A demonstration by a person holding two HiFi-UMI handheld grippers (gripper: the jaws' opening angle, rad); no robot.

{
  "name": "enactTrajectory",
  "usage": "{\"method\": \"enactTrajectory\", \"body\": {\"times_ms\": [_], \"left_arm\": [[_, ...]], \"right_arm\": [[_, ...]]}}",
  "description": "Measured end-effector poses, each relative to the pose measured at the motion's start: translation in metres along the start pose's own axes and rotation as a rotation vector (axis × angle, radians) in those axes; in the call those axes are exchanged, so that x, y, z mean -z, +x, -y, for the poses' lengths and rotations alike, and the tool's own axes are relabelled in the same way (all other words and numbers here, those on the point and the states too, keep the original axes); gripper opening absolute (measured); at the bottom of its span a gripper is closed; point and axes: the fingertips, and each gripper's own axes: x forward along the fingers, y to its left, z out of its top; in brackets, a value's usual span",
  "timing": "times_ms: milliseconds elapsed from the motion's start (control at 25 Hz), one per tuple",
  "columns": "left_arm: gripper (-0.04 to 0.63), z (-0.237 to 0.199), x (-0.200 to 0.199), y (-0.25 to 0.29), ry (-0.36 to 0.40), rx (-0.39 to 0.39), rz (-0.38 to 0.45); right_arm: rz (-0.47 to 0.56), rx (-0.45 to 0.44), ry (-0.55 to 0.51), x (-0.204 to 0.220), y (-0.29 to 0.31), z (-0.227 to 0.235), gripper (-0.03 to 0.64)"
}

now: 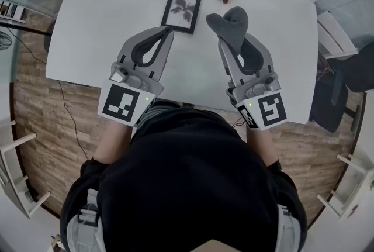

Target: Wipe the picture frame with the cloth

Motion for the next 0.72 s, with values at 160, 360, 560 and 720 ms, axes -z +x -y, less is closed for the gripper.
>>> {"method": "enactTrajectory", "body": {"times_ms": [160, 360, 560, 720], "left_arm": [[0.012, 0.0008, 0.0002, 0.0036, 0.004, -0.001, 0.001], [0.012, 0.0011, -0.0027, 0.0035, 0.002, -0.005, 0.003], [0.012, 0.0021, -0.0039, 0.0029, 0.003, -0.005, 0.003], [0.014, 0.0024, -0.0039, 0.0016, 0.006, -0.009, 0.009]], "right_arm": [[-0.001, -0.001, 0.001, 0.0004, -0.0019, 0.0040, 0.115], [0.003, 0.000, 0.005, -0.0013, -0.0025, 0.0052, 0.115], [0.005, -0.003, 0.006, -0.0018, -0.0036, 0.0042, 0.115], [0.007, -0.002, 0.007, -0.0018, -0.0041, 0.0038, 0.115]]}}
